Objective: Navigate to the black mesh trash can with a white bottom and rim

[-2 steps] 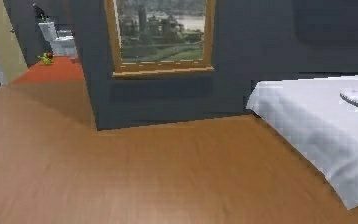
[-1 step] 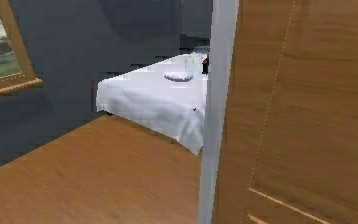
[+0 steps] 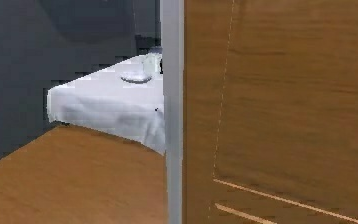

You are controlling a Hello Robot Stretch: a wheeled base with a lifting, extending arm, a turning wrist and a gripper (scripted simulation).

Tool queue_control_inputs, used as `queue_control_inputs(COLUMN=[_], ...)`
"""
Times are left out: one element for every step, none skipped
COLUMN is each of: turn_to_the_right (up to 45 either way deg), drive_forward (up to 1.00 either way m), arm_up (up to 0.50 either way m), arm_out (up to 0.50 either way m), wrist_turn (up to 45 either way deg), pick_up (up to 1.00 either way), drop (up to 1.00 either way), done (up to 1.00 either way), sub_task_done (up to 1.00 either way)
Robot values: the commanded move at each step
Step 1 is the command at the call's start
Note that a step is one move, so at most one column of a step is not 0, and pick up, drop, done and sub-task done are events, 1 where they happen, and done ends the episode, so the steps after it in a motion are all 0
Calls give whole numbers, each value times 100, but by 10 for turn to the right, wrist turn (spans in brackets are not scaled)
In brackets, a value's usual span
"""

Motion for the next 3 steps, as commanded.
queue_control_inputs(turn_to_the_right=[0,-450,-180], drive_forward=[5,0,0], arm_up=[0,0,0], arm_out=[0,0,0], wrist_turn=[0,0,0], pick_up=[0,0,0], drop=[0,0,0], done=[0,0,0], sub_task_done=[0,0,0])
